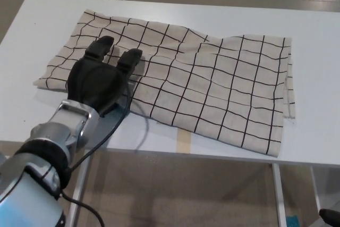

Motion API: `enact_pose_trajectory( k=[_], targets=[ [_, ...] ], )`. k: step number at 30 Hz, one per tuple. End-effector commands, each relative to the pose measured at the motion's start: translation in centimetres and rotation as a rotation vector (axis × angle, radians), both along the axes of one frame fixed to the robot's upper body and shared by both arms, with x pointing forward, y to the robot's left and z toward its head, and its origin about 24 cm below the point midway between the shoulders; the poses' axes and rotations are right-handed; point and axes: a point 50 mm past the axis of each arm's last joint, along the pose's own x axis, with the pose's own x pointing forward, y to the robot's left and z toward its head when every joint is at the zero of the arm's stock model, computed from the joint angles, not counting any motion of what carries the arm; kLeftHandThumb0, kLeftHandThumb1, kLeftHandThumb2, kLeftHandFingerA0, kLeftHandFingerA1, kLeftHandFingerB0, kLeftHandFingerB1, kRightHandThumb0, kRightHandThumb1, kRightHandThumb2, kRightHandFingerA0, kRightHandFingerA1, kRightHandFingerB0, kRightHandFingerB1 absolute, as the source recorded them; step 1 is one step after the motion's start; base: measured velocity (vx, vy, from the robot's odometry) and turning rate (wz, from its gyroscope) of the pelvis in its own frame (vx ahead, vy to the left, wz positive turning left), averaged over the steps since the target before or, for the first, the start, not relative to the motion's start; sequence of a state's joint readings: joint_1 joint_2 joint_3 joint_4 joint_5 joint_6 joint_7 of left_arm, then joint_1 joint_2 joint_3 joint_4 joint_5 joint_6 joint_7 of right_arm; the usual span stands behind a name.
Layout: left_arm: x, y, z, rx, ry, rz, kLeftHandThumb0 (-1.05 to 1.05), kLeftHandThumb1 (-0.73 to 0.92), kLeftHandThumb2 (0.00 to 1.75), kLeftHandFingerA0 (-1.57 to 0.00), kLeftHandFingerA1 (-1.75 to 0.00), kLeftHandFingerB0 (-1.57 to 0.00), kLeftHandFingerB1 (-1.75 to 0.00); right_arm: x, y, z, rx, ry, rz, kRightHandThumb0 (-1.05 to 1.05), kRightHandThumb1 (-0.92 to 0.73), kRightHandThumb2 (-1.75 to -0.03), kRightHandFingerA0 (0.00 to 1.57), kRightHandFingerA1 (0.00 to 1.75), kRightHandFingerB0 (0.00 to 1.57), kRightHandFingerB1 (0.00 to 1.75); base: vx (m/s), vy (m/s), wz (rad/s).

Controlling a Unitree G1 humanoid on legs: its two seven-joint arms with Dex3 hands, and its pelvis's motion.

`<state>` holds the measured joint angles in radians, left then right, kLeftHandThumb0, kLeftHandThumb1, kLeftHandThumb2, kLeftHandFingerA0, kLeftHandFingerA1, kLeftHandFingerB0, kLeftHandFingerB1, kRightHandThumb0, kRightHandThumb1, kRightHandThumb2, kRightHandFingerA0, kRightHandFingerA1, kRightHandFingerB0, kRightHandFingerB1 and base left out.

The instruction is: Use the left hand to fold a white towel with checkered patterns in half.

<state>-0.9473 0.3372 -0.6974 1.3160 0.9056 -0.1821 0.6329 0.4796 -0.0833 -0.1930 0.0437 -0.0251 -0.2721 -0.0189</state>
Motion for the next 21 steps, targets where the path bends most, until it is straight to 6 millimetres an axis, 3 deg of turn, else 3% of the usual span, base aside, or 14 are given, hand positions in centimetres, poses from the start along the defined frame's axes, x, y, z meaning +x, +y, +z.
enact_pose_trajectory(
  k=[1,2,6,7,13,14,15,16,17,18,19,20,21],
  targets=[
    [0.5,0.9,0.3,0.112,0.04,0.056,-0.44,0.56,0.58,-0.3,-0.33,-0.22,-0.31,-0.4,-0.2,0.0,0.015,0.003,-0.02,-0.29,-0.68,-0.6,0.74,0.68,0.78,0.53,0.0,0.0,0.0],
    [0.7,2.0,0.6,0.151,0.056,0.105,-0.45,0.56,0.57,-0.35,-0.4,-0.27,-0.31,-0.4,-0.2,0.1,0.011,0.003,-0.016,-0.29,-0.67,-0.6,0.74,0.66,0.77,0.52,0.0,0.0,0.0],
    [0.8,3.2,0.9,0.185,0.061,0.173,-0.45,0.56,0.57,-0.37,-0.39,-0.28,-0.31,-0.3,-0.3,0.2,0.002,0.01,-0.016,-0.29,-0.68,-0.6,0.76,0.67,0.77,0.52,0.0,0.0,0.0],
    [0.8,3.4,1.0,0.187,0.057,0.186,-0.52,0.44,0.72,-0.32,-0.47,-0.23,-0.41,-0.2,-0.4,0.2,0.002,0.01,-0.017,-0.28,-0.67,-0.6,0.78,0.7,0.77,0.53,0.0,0.0,0.0],
    [1.0,3.7,1.4,0.191,0.068,0.224,-0.52,0.45,0.74,-0.36,-0.52,-0.29,-0.43,-0.1,-0.3,0.2,0.027,-0.002,-0.017,-0.29,-0.67,-0.6,0.69,0.65,0.77,0.53,0.0,0.0,0.0],
    [1.1,3.6,1.3,0.172,0.109,0.243,-0.42,0.54,0.56,-0.86,-1.04,-0.94,-0.74,-0.1,-0.3,0.1,0.027,-0.004,-0.018,-0.29,-0.68,-0.6,0.67,0.63,0.78,0.52,0.0,0.0,0.0],
    [1.2,3.6,1.3,0.166,0.121,0.249,-0.42,0.54,0.56,-0.86,-1.04,-0.94,-0.74,-0.2,-0.3,0.1,0.027,-0.005,-0.018,-0.29,-0.68,-0.6,0.67,0.63,0.78,0.52,0.0,0.0,0.0],
    [1.2,3.6,1.2,0.156,0.142,0.255,-0.39,0.53,0.57,-0.92,-1.34,-1.04,-0.83,-0.1,-0.3,0.1,0.028,-0.011,-0.016,-0.29,-0.68,-0.6,0.67,0.63,0.78,0.52,0.0,0.0,0.0],
    [1.2,3.5,1.1,0.144,0.167,0.261,-0.44,0.46,0.56,-0.82,-1.6,-1.02,-0.65,-0.1,-0.3,0.1,0.029,-0.014,-0.016,-0.28,-0.68,-0.6,0.67,0.62,0.78,0.52,0.0,0.0,0.0],
    [1.2,3.4,1.0,0.132,0.19,0.266,-0.44,0.46,0.56,-0.82,-1.6,-1.02,-0.65,-0.1,-0.3,0.0,0.031,-0.015,-0.017,-0.28,-0.68,-0.6,0.67,0.62,0.78,0.52,0.0,0.0,0.0],
    [1.2,3.4,0.9,0.13,0.199,0.268,-0.28,0.53,0.54,-0.68,-1.71,-0.96,-0.56,-0.1,-0.3,0.1,0.027,-0.014,-0.017,-0.28,-0.67,-0.61,0.7,0.64,0.77,0.52,0.0,0.0,0.0],
    [1.2,3.4,0.9,0.13,0.203,0.268,-0.28,0.53,0.54,-0.68,-1.71,-0.96,-0.56,-0.1,-0.3,0.1,0.025,-0.014,-0.017,-0.28,-0.67,-0.61,0.7,0.64,0.77,0.52,0.0,0.0,0.0],
    [1.2,3.5,0.9,0.122,0.201,0.263,-0.34,0.52,0.52,-0.69,-1.62,-0.85,-0.47,-0.1,-0.3,0.1,0.021,-0.008,-0.019,-0.29,-0.68,-0.61,0.74,0.66,0.77,0.52,0.0,0.0,0.0]
  ],
)
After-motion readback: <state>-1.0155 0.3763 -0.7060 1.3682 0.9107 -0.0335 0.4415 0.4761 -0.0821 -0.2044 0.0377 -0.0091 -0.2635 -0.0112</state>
